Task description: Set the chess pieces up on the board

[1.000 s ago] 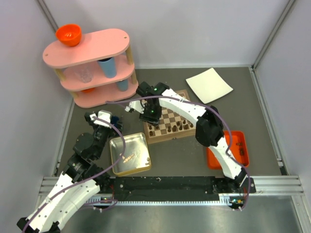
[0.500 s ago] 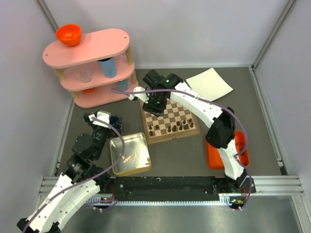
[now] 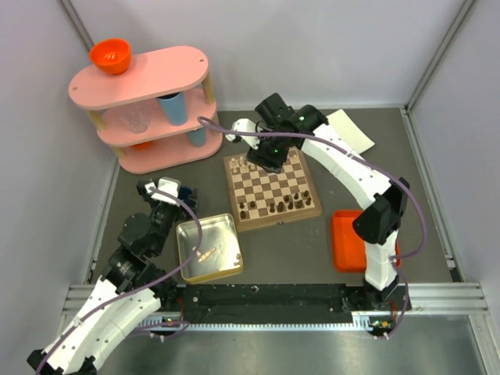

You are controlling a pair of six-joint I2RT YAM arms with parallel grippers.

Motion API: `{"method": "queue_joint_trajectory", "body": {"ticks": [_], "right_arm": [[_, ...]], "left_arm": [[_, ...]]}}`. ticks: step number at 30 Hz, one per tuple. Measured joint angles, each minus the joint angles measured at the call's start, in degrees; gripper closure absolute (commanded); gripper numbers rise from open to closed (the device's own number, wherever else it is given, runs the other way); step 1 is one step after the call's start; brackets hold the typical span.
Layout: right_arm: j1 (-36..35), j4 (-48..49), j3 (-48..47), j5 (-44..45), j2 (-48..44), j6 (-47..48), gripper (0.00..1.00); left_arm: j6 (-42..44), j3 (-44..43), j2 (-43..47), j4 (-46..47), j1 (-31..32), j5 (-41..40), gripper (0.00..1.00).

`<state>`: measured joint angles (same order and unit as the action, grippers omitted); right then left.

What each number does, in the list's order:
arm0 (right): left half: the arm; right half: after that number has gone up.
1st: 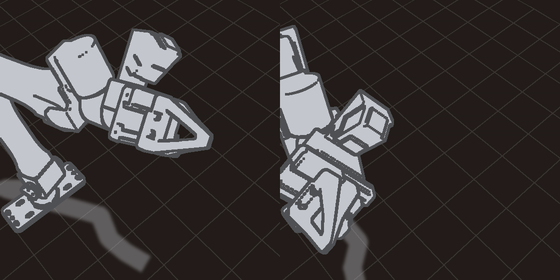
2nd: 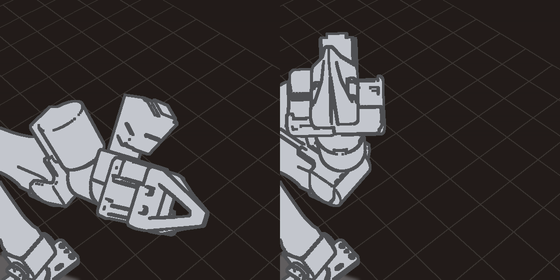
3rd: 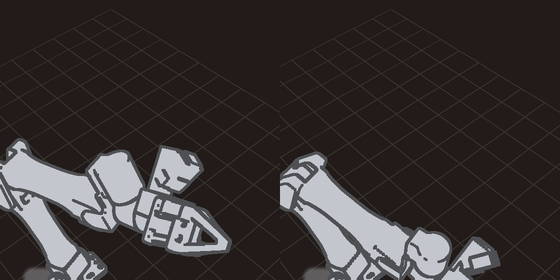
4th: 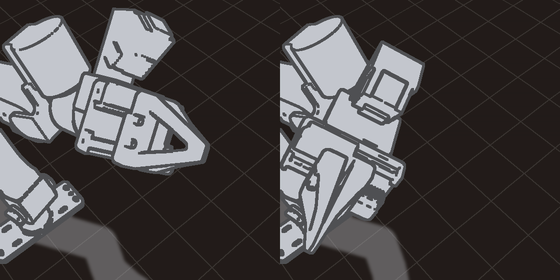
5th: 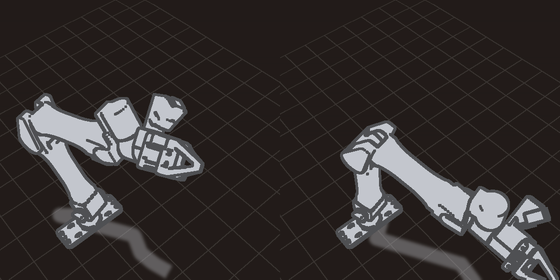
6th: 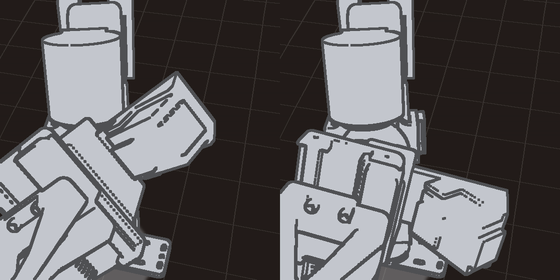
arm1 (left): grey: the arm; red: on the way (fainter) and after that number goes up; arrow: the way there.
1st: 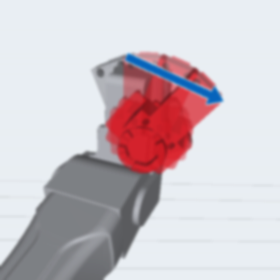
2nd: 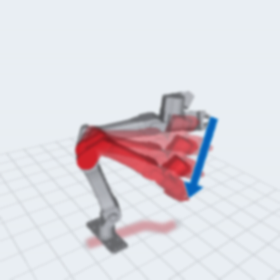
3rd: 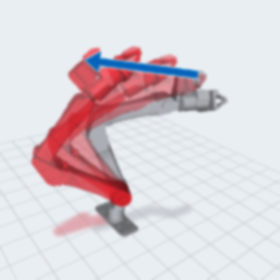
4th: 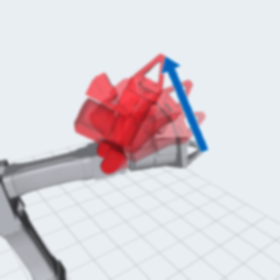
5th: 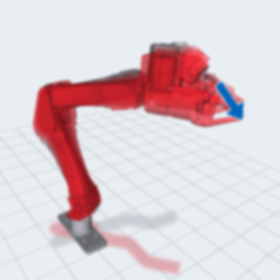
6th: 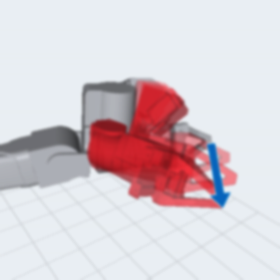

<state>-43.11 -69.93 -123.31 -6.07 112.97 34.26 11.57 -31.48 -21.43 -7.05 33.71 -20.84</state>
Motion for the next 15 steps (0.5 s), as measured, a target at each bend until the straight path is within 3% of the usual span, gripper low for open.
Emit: {"method": "queue_joint_trajectory", "body": {"ticks": [15], "right_arm": [[11.9, 1.9, 12.3, -4.9, -12.2, -1.5, 0.42]], "left_arm": [[-1.1, 0.0, -3.5, -0.7, 0.0, 0.4, 0.01]]}}
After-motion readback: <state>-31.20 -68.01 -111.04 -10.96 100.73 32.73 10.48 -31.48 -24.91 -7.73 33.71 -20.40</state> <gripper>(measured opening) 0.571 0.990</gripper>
